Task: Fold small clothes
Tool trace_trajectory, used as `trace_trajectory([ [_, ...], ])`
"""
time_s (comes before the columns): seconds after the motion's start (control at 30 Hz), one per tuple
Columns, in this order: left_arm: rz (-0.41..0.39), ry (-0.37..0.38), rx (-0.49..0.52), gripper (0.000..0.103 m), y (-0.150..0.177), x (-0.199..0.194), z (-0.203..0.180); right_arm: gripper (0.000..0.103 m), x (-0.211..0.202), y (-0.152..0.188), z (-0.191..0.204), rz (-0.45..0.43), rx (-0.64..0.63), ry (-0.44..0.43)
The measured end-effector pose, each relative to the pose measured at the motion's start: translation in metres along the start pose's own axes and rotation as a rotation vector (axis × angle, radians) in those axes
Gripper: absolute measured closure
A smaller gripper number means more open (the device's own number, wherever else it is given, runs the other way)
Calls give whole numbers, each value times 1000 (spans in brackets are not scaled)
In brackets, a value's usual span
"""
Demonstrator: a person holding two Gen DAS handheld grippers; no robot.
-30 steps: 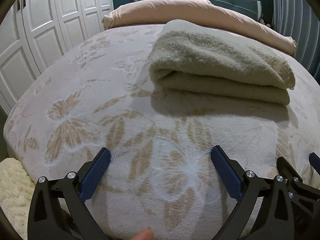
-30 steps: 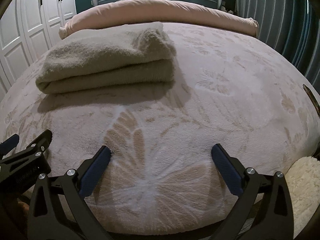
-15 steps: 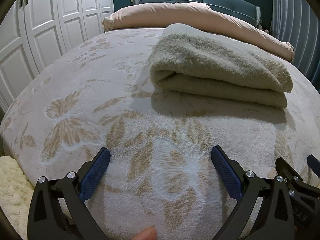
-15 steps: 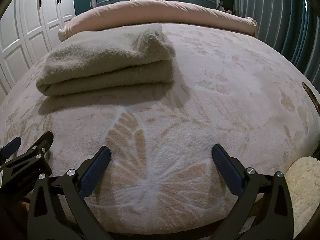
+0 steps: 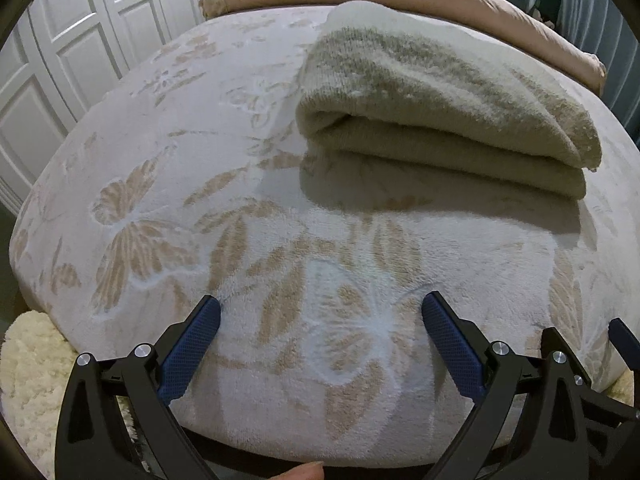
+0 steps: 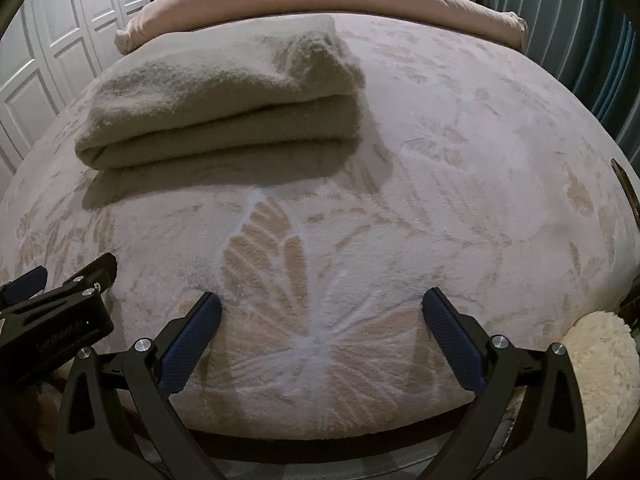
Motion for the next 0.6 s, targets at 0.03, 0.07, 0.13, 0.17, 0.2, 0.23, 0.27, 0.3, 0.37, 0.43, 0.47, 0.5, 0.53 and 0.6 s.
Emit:
trace_trajectory([
  [0.03,2,-1,3,5,0,0,0,5,0,0,0,6,1,-1],
  [0.07,2,-1,5,5,0,0,0,5,1,0,-1,13,0,-2],
  [0.13,5,-1,7,5,1,1,1,5,2,1,0,25,-2,-1],
  [0.17,7,-2,7,5,1,1,1,5,3,0,0,32,-3,-3],
  [0.2,11,-3,6,5,1,1,1,5,4,0,0,38,-2,-5],
  [0.23,14,-5,6,5,0,1,1,5,4,-2,-1,41,-2,-7],
  [0.27,15,-5,7,5,0,2,1,5,5,-2,0,45,-1,-7],
  [0.3,15,-5,7,5,0,2,1,5,4,0,-1,47,1,-6],
  [0.37,14,-4,8,5,0,2,1,5,5,-2,-1,46,1,-4],
  [0.43,13,-4,8,5,0,1,0,5,6,-2,-3,46,3,-3],
  [0.47,10,-3,7,5,0,1,0,5,6,-2,-2,46,3,-3],
  [0.5,8,-3,6,5,0,1,0,5,6,-2,-2,47,2,-2],
  [0.53,6,-2,5,5,0,2,1,5,6,-1,-1,46,2,0],
  [0.6,1,-1,6,5,0,3,1,5,6,-1,-1,45,2,4],
])
Point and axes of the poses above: each gripper's, at about its wrist camera, not at the fingertips, and x roughly the way its jaws point, z to its left, y to its underside, the point moved 10 cm from there along x, roughly the way its jaws point, and after that the axes turned 4 degrees about -x, right-handed, at the moved point
